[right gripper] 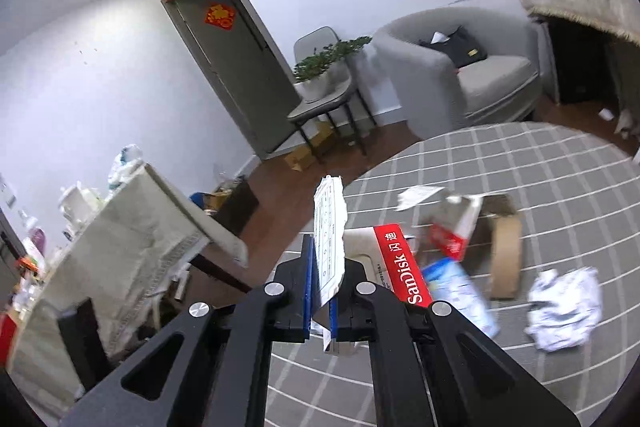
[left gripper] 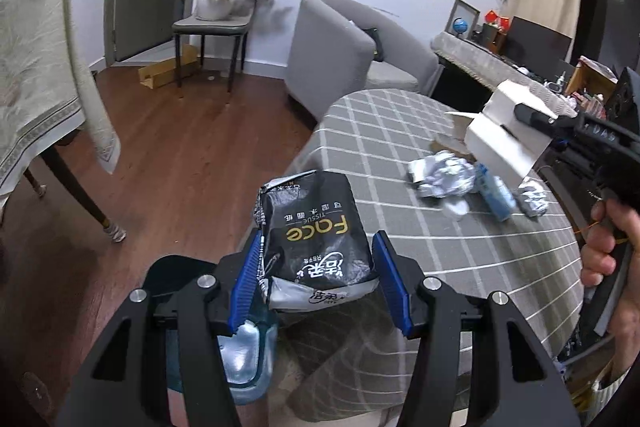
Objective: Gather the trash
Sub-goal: 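Lift the black bag with the left tool while the right tool grasps the white SanDisk box, then carry the black bag over the teal bin and open the left tool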
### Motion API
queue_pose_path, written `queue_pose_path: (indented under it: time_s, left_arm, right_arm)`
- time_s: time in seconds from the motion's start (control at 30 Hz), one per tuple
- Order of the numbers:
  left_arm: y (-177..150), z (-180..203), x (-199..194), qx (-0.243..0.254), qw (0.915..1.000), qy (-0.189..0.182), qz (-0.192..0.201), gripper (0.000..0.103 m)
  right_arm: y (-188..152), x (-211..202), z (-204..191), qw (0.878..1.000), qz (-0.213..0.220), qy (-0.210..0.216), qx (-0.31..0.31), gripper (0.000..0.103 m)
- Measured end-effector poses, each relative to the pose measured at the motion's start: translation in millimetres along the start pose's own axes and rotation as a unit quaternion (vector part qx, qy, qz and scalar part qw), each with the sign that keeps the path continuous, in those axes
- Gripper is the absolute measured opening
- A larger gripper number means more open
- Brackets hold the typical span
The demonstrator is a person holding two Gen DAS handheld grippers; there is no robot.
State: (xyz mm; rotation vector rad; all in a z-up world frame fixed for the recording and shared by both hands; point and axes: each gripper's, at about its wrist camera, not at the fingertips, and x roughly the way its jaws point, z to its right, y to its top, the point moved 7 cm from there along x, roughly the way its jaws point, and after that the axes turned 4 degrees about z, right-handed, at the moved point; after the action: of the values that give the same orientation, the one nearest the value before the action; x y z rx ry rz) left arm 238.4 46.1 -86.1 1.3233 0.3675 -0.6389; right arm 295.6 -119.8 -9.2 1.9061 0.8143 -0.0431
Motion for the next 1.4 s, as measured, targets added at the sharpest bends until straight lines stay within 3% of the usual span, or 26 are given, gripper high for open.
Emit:
queue_pose_path:
  time_s: [0.4,0.8,1.2,1.3,1.4]
  left_arm:
    - [-29,-74,7,-0.008,0.9972,0.059,-0.045,0.058]
    - [-82,-133,32,-0.016,0.9854,0.101,-0.136,0.058]
    - [-133,-163,51,-0.035,0.9693,0.101,-0.221,0.060]
    - [-143,-167,53,-0.038,0.9655,0.100,-0.237,0.065]
    - [-145,-168,52,-0.033,0.9671,0.097,-0.233,0.072]
  right_arm:
    - [-14,36,-71,0.997,-0.018,0.032,-0.061,0.006]
    - [-53,79,-147,0.989,-0.055,0.059,-0.124,0.006]
    - [-103,119,-190,0.977,-0.118,0.080,-0.161,0.006]
    - [-115,128,-194,0.974,-0.133,0.079,-0.166,0.006]
    - [-127,138,-198,0.971,-0.149,0.075,-0.171,0.006]
